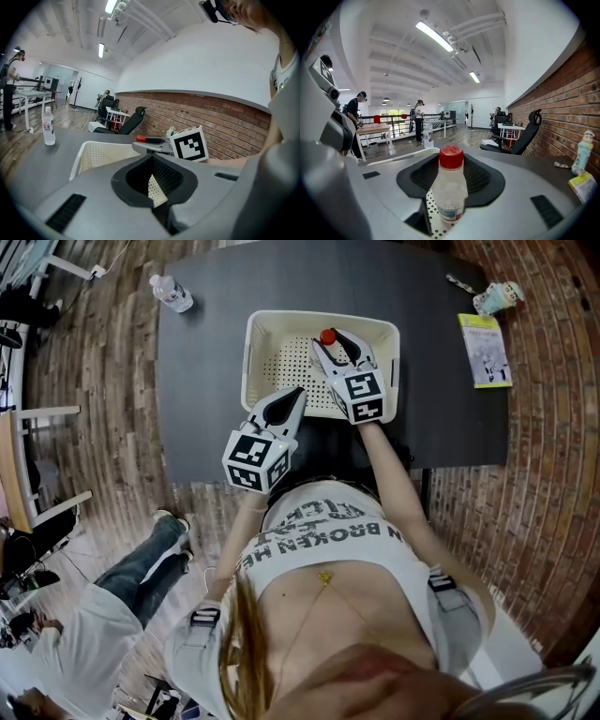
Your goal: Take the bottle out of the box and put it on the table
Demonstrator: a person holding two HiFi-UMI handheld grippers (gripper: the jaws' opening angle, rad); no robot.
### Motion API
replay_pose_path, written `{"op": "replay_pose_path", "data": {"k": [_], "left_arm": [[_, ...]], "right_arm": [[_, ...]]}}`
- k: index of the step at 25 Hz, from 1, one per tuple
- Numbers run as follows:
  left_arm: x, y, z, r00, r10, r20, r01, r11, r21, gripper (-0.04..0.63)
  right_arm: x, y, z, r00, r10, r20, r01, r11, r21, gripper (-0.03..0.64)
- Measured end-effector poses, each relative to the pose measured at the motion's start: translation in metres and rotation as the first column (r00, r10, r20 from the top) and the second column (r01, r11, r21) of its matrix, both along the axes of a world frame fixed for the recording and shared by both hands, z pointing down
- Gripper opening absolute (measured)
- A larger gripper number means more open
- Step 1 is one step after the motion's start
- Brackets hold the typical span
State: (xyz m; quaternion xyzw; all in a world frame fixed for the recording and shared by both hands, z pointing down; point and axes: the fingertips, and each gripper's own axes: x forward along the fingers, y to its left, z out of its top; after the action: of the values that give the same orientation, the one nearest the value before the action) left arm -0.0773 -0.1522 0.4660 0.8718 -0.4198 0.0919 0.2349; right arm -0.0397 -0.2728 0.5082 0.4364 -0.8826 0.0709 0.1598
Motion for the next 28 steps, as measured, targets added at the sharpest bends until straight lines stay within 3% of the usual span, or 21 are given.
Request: {"op": "replay_pose_path", "data": {"k": [15, 23, 28], "left_arm": [[-0.002, 0.016, -0.005, 1.000, -0.024, -0.005, 0.024, 1.000, 0.010, 0.000], [0.001, 0.032, -0.010, 0.999, -0.041, -0.022, 0.041, 0.999, 0.016, 0.000], [-0.001, 0.038, -0.009, 0.999, -0.046, -0.022, 0.046, 0.999, 0.012, 0.000]], "right_arm": [[-0.002, 0.002, 0.000, 1.000, -0.006, 0.001, 0.006, 1.000, -0.005, 0.163], [0.010, 0.022, -0.006, 0.999, -0.042, 0.015, 0.042, 0.999, -0.007, 0.156], [0.012, 0.035, -0.039, 0.994, -0.100, 0.046, 0.099, 0.995, 0.013, 0.155]]}}
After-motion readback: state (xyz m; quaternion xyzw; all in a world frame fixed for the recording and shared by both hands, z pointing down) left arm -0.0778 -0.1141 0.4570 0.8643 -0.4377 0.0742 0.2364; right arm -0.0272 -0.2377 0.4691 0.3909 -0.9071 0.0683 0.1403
